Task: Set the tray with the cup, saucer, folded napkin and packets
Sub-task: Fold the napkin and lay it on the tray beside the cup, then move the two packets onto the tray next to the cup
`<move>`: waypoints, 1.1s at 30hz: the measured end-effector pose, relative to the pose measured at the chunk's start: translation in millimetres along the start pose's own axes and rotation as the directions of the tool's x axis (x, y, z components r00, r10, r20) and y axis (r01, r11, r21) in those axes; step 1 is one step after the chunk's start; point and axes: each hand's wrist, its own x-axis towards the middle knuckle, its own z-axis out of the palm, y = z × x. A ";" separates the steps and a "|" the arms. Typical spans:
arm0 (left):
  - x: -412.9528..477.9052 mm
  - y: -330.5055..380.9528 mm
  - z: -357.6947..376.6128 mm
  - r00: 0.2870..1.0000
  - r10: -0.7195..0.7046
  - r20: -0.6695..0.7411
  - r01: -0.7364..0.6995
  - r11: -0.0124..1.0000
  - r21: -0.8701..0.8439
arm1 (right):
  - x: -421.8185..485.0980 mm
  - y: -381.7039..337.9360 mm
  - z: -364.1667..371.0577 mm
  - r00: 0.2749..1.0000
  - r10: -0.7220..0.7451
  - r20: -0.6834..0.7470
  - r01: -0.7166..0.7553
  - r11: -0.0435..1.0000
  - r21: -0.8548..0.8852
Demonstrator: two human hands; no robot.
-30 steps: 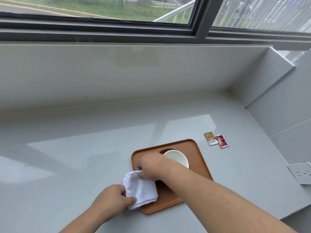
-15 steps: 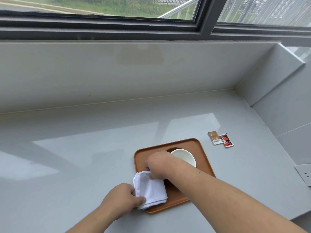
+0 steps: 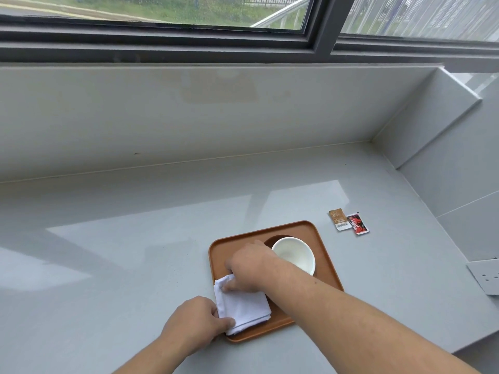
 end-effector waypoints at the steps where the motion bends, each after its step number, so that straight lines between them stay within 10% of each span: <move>1: -0.4 -0.1 -0.2 1.000 -0.001 -0.001 0.001 1.000 0.003 | 1.3 -0.7 3.4 1.000 0.008 -0.027 -0.008 1.000 0.004; 18: -3.0 1.2 -13.6 0.995 0.074 -0.066 -0.066 0.991 0.118 | -7.4 -13.6 16.6 0.952 0.072 -0.296 -0.073 0.997 0.006; 25: -0.4 31.8 -90.1 0.912 0.352 -0.211 -0.279 0.909 0.310 | -55.6 23.5 -15.4 0.734 0.270 -0.623 -0.145 0.959 0.244; 33: 25.5 148.8 -114.8 0.801 0.561 -0.207 -0.398 0.759 0.516 | -112.8 129.8 15.3 0.555 0.615 -0.560 -0.259 0.768 0.586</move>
